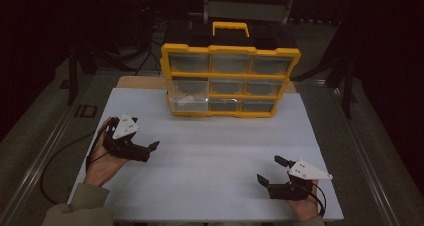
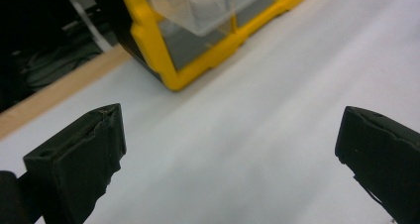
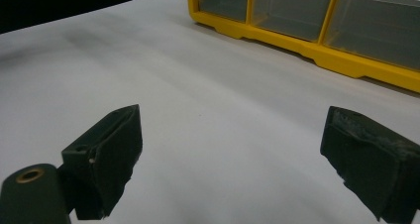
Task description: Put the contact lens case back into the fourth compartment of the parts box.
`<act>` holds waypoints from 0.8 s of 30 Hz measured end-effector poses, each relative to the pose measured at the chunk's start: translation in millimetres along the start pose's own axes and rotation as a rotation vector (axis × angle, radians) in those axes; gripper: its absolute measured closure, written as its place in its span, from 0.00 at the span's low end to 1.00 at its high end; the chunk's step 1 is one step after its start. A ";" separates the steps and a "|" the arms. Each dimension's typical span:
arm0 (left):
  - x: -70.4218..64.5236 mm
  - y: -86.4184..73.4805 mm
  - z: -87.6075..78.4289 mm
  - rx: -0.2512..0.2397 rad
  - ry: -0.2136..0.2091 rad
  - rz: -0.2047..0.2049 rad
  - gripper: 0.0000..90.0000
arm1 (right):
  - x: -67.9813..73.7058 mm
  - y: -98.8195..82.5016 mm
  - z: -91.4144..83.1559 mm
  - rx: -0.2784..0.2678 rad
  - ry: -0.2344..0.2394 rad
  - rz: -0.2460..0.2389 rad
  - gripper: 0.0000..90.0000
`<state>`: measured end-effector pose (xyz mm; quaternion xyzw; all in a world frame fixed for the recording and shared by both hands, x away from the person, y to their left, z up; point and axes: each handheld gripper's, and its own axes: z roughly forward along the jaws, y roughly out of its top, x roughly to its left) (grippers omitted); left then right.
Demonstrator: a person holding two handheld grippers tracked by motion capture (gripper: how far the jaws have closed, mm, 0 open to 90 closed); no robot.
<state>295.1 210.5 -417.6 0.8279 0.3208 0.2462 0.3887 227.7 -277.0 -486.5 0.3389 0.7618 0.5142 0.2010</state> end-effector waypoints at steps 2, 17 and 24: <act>-2.9 -8.7 -3.0 -0.006 -0.015 -0.014 0.00 | -0.3 0.2 0.4 -0.002 -0.003 0.002 0.10; -15.3 -67.5 -19.9 -0.215 0.021 -0.133 0.00 | -3.5 0.6 3.2 -0.015 -0.023 -0.006 0.10; -26.4 -91.1 -18.9 -0.209 0.017 -0.167 0.00 | -5.8 -1.5 4.8 -0.008 -0.028 -0.010 0.10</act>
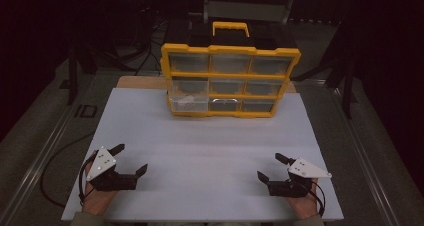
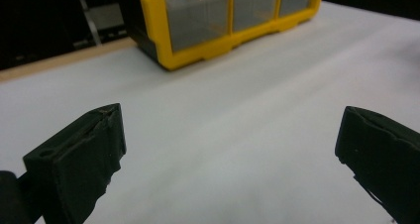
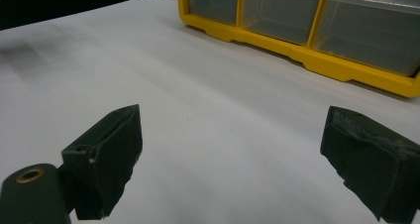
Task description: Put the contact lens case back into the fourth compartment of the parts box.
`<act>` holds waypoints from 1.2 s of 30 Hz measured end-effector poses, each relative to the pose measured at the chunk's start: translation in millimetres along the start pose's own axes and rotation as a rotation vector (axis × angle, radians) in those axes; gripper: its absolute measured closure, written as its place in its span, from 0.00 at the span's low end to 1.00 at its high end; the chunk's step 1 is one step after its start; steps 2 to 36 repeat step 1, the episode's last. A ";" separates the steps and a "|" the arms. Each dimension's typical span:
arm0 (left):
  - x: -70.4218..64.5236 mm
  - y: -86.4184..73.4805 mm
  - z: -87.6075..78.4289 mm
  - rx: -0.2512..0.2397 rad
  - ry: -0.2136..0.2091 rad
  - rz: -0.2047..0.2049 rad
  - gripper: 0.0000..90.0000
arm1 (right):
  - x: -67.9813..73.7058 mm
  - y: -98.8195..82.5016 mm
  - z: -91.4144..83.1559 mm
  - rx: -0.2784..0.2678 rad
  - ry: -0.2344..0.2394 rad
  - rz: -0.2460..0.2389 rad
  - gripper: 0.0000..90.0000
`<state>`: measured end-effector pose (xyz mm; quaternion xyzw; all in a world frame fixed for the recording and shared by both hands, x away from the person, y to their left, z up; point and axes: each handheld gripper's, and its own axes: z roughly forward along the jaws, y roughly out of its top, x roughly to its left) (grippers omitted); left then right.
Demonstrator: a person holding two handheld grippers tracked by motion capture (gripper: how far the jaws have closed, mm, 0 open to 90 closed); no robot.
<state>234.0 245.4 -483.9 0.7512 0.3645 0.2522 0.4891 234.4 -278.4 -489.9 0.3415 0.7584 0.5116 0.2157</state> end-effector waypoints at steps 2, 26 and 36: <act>-0.6 -1.7 1.0 0.010 0.000 -0.004 0.00 | -0.2 -0.5 0.5 0.003 -0.001 0.003 0.10; -0.6 -1.7 1.0 0.010 0.000 -0.004 0.00 | -0.2 -0.5 0.5 0.003 -0.001 0.003 0.10; -0.6 -1.7 1.0 0.010 0.000 -0.004 0.00 | -0.2 -0.5 0.5 0.003 -0.001 0.003 0.10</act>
